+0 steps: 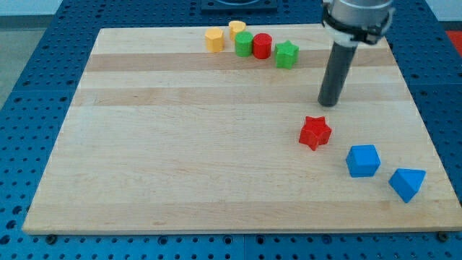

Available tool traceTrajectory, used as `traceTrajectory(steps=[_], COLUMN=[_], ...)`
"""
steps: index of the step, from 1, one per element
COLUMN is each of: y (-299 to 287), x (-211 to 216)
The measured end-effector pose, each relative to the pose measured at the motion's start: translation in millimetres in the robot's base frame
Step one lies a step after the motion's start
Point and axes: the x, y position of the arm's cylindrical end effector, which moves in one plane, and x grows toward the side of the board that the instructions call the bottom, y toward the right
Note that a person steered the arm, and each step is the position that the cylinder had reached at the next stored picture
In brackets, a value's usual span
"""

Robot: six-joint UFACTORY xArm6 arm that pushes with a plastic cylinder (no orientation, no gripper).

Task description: Move the green star vertically to the bottom side of the red circle

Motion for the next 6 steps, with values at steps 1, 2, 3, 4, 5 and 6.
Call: traceTrajectory(steps=[1, 2, 3, 4, 5, 6], y=[0, 1, 1, -11, -34, -59], x=[-42, -77, -112, -126, -125, -115])
